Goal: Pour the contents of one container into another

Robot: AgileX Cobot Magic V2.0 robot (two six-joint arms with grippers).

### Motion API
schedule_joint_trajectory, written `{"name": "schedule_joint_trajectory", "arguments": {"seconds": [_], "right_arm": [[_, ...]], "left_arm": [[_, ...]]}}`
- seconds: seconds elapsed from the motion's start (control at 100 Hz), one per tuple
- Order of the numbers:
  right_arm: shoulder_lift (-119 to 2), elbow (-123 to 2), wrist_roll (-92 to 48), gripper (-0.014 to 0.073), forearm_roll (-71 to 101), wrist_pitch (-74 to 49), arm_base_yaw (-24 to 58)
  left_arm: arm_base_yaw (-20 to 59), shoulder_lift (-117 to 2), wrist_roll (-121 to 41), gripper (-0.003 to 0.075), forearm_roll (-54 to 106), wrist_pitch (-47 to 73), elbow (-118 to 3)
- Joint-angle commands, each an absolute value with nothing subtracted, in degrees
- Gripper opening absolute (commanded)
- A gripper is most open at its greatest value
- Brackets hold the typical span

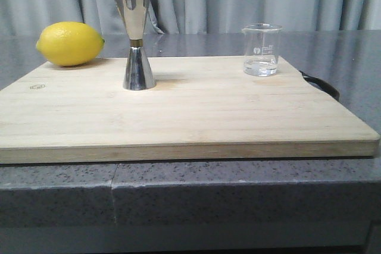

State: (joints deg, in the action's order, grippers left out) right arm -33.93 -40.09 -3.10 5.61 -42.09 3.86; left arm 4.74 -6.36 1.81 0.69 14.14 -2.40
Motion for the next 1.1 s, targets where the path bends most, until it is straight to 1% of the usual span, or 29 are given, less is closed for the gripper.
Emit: {"name": "schedule_joint_trajectory", "arguments": {"seconds": [0.0,0.1,0.29,1.09], "right_arm": [[-33.8,-41.6,-3.2,-0.0060,5.0,-38.0,3.6],[-33.8,-41.6,-3.2,-0.0060,5.0,-38.0,3.6],[-34.1,-41.6,-3.2,-0.0060,5.0,-38.3,3.6],[-34.1,-41.6,-3.2,-0.0060,5.0,-38.3,3.6]], "left_arm": [[4.3,-2.6,2.2,-0.0019,1.7,5.8,-0.6],[4.3,1.9,2.2,-0.0019,2.2,5.0,1.9],[4.3,1.7,2.2,-0.0019,2.0,2.3,2.3],[4.3,1.7,2.2,-0.0019,2.0,2.3,2.3]]}}
